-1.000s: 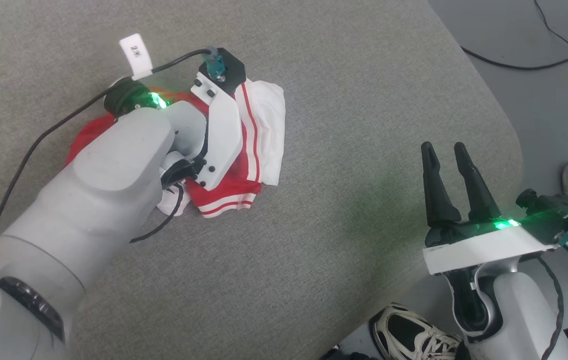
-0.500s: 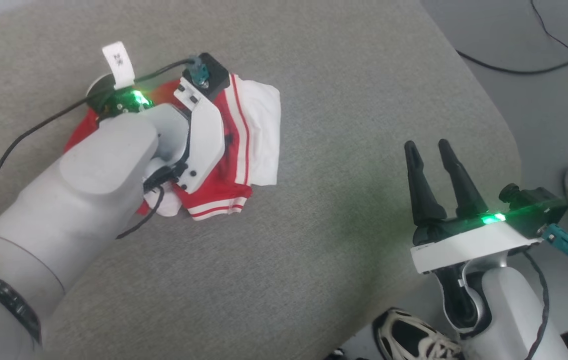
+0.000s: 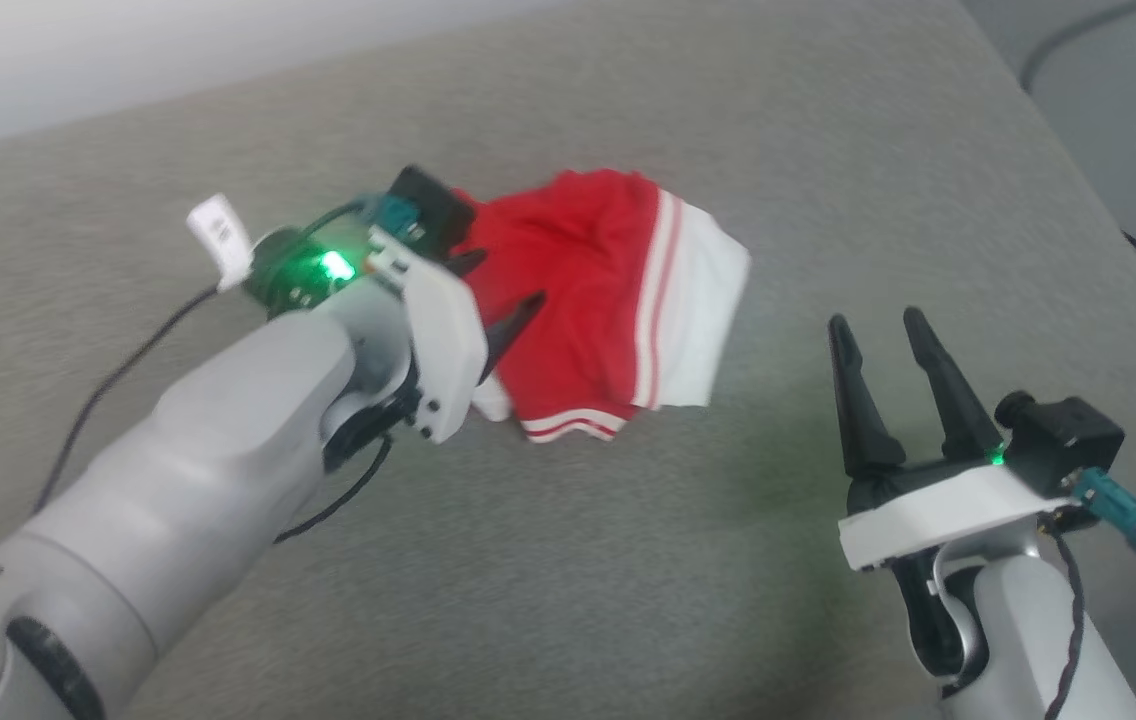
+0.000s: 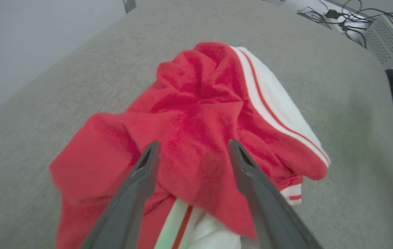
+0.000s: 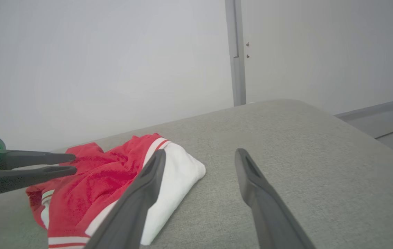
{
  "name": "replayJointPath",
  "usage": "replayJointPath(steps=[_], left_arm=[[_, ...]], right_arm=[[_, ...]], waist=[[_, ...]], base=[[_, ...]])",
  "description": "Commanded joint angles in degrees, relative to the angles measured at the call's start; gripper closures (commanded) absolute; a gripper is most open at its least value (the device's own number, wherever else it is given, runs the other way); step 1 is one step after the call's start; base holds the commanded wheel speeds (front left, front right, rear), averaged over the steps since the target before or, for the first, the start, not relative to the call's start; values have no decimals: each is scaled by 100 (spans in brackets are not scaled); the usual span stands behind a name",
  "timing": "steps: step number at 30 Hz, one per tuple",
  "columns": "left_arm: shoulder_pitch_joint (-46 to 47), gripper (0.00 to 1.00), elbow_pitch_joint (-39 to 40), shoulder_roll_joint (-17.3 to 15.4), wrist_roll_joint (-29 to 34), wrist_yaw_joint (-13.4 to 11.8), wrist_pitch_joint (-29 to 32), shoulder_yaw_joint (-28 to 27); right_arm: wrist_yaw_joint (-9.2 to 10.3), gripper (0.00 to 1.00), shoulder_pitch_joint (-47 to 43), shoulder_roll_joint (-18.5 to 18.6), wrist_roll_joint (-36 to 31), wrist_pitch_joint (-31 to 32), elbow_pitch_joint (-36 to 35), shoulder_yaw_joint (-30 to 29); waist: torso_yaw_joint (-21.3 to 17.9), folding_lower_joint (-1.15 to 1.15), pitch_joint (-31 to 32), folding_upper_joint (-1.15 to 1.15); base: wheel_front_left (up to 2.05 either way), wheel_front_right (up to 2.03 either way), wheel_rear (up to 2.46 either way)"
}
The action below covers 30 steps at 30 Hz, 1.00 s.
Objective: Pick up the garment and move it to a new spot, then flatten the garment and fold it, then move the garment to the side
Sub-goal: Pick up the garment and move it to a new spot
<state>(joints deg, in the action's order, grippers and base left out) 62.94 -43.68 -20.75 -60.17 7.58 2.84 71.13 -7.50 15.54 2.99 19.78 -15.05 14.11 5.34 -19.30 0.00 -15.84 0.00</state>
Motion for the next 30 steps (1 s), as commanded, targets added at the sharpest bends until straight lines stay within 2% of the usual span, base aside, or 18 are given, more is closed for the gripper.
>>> replayJointPath(steps=[1, 12, 18, 22, 25, 30], left_arm=[[-245, 0, -151, -24, -43, -26, -236, -54], [-1629, 0, -951, 57, -574, -21, -1484, -408], [-2234, 0, -934, 90, -718, -18, -1801, -910], [-2744, 0, -356, -38, -172, -95, -1805, -1964], [-3332, 0, 214, -132, 444, -242, -1807, -2880], [-4559, 0, 1220, -91, 1612, -399, -1809, -4237]], right_arm=[[2, 0, -77, -8, -113, -16, 48, -34], [3, 0, -361, 317, -372, -16, 284, -306], [3, 0, -621, 488, -414, -16, 349, -611], [3, 0, -826, 577, -461, -16, 348, -793], [3, 0, -964, 650, -480, -15, 351, -891], [3, 0, -1160, 735, -483, -16, 327, -1039]], waist=[[489, 0, 380, 0], [1307, 0, 846, 0], [1851, 0, 1072, 0], [2175, 0, 1210, 0], [2345, 0, 1336, 0], [2499, 0, 1546, 0]], base=[[0, 0, 0], [0, 0, 0], [0, 0, 0], [0, 0, 0], [0, 0, 0], [0, 0, 0]])
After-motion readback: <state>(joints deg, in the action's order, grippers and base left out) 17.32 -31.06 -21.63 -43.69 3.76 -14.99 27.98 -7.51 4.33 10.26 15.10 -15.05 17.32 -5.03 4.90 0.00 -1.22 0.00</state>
